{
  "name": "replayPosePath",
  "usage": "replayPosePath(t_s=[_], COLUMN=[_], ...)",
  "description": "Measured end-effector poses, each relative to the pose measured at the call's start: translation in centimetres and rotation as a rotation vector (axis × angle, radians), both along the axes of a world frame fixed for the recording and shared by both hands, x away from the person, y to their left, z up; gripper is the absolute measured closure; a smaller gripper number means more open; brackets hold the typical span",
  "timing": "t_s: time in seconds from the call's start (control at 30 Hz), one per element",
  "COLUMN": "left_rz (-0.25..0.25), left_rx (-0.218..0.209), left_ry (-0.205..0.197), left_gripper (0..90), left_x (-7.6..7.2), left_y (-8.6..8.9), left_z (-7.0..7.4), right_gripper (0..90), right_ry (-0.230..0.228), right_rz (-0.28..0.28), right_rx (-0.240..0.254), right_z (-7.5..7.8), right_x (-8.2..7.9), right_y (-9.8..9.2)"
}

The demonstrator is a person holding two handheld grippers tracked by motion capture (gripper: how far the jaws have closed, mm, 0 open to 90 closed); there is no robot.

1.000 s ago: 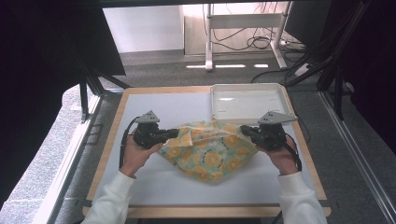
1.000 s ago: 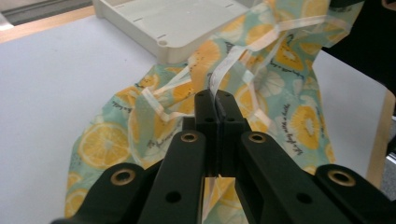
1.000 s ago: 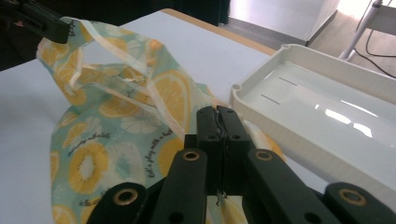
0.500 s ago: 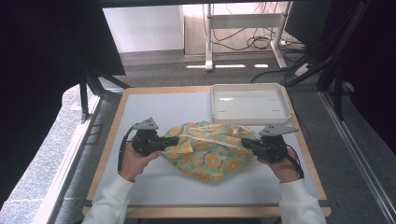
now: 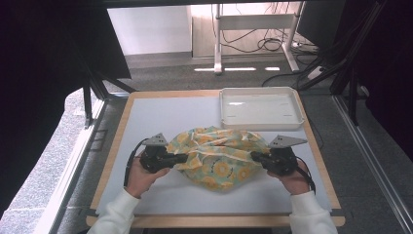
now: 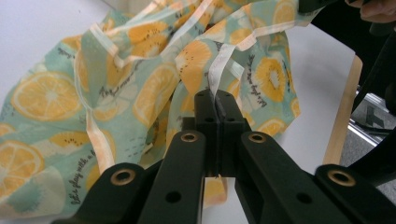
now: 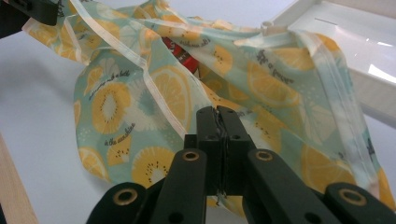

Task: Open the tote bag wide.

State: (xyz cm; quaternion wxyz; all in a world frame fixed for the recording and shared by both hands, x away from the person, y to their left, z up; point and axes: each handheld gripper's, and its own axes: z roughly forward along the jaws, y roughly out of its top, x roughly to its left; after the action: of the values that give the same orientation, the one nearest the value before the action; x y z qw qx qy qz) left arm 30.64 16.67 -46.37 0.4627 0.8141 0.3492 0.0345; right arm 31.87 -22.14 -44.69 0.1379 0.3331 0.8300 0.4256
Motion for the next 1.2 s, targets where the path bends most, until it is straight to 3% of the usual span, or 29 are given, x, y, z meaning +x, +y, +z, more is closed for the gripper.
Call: replayPosePath(t_s=[0.77,1.2], left_rz=[-0.015,-0.022], left_rx=[0.042,0.084], left_ry=[0.026,0.071], left_gripper=[90.0,90.0], left_x=[-0.5,-0.4], left_y=[-0.5,-0.9], left_z=[-1.4,-3.5], right_gripper=[88.2,88.2], right_ry=[0.052,0.103], right_rz=[0.000,0.014], right_rx=[-0.036,-0.094], right_z=[-2.1,-4.3], right_x=[-0.8,-1.0], right_y=[-1.0,-1.0])
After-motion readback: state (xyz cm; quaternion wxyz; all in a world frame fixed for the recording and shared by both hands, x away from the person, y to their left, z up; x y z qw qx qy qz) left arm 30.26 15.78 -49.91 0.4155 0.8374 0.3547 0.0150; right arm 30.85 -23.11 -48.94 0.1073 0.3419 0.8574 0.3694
